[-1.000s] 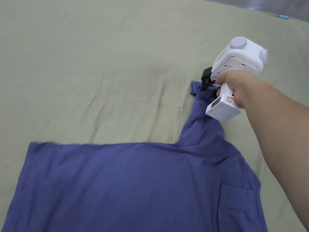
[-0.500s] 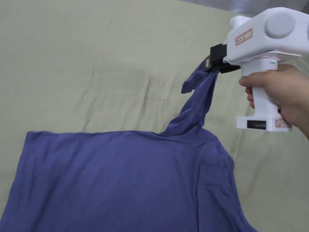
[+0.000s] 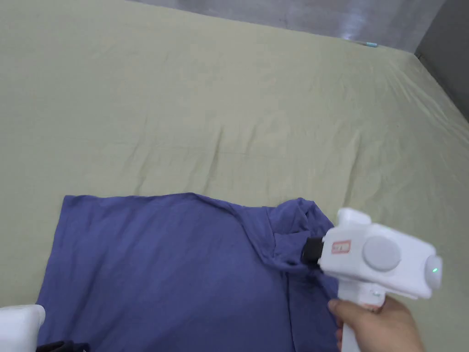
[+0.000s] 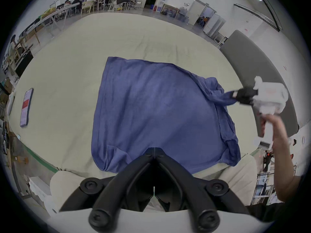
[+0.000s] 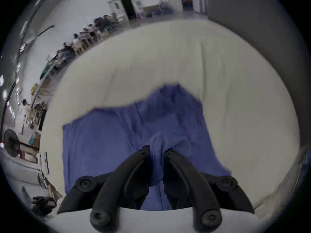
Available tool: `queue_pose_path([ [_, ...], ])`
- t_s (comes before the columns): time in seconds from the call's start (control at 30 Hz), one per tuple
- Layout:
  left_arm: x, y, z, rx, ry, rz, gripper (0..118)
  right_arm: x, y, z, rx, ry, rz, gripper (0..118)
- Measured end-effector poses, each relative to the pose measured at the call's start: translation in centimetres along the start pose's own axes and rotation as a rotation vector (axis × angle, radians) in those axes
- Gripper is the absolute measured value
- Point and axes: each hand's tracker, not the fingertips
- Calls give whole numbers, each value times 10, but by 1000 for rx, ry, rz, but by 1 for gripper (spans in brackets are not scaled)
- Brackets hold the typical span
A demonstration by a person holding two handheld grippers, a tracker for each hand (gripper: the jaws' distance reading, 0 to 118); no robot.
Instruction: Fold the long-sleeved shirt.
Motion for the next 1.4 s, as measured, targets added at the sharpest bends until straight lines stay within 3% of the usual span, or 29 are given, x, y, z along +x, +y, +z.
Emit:
queue_pose_path([
  [0.1,0,-4,5,4,-2,5,0,11,-24,-29,-90,-71,-86,17],
  [0.17,0,-6,7,7,2,3,0,21,-36,-50,-135,-45,-111,16],
  [0.2,0,-6,8,8,2,4,0,24,-36,-48,-75,-28,-119,16],
  [0.37,3,-5,8,8,0,8,0,11,-17,-40,-148,-50,55,21],
  [0.4,4,-4,8,9,-1,7,0,13,-11,-28,-152,-31,74,42],
  [0.47,7,-2,11,17,1,1,0,15,-7,1,-85,-4,93,116],
  [0.53,8,0,15,27,-1,-12,0,18,-2,51,72,70,105,114],
  [0.67,9,2,13,30,4,-16,0,31,-33,105,99,113,111,118],
  [0.7,9,1,9,22,5,-13,0,33,-46,110,92,108,108,115],
  [0.73,9,0,5,11,7,-9,0,32,-60,108,86,111,118,98],
  [0.8,6,-2,-6,-22,8,3,0,26,-93,103,61,73,190,3],
  [0.87,3,-2,-14,-40,5,22,0,18,-114,90,-31,55,250,3],
  [0.93,0,1,-20,-57,14,37,0,15,-118,80,-107,144,279,3],
  [1.07,-8,26,-30,-67,16,33,0,12,-90,82,-28,118,364,3],
  [1.2,-29,89,-53,-28,-19,92,0,8,-72,85,1,157,322,3],
  [1.23,-37,112,-66,-24,-1,109,6,8,-71,84,-7,181,297,3],
  [1.27,-43,134,-82,-17,55,91,42,9,-70,83,-18,200,281,3],
  [1.3,-52,157,-102,-33,112,72,114,7,-71,80,-29,204,274,3],
  [1.4,-76,209,-147,-50,202,120,118,12,-73,71,-56,193,264,3],
])
